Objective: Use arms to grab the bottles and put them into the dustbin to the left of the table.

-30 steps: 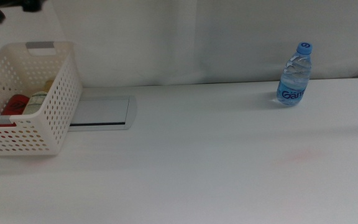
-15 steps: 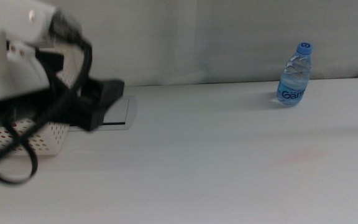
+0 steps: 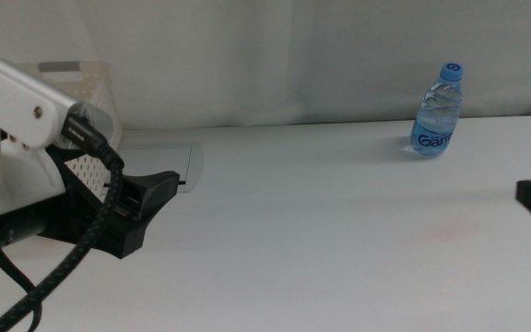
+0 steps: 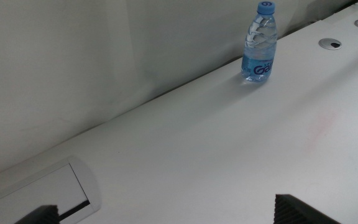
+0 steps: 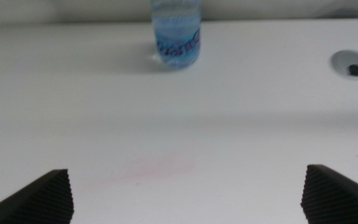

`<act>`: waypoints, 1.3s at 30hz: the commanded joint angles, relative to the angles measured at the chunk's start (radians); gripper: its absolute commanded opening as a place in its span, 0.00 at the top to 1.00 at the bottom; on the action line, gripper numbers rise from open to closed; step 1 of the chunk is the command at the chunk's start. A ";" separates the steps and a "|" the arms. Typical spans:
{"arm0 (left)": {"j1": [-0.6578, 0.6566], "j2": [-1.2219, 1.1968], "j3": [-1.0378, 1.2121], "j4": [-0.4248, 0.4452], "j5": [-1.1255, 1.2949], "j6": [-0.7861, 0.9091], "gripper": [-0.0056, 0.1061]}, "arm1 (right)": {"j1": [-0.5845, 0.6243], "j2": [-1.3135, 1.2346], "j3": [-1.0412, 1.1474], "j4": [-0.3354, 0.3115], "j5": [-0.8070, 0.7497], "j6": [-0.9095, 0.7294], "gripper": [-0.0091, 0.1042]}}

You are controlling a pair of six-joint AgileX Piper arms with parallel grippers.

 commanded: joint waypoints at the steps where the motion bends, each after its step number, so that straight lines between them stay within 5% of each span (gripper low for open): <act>1: -0.011 -0.006 0.006 -0.007 -0.013 -0.008 0.15 | 0.037 0.043 0.041 0.004 -0.107 -0.018 0.01; 7: -0.011 -0.006 0.012 -0.007 -0.047 -0.008 0.15 | 0.158 0.186 0.112 0.009 -0.414 -0.018 0.01; 23: -0.011 -0.006 0.040 -0.007 -0.044 0.001 0.17 | 0.166 0.683 0.107 0.009 -1.037 0.001 0.01; 39: -0.096 -0.006 0.040 -0.008 -0.044 0.001 0.17 | 0.166 0.964 -0.169 0.020 -1.097 0.001 0.01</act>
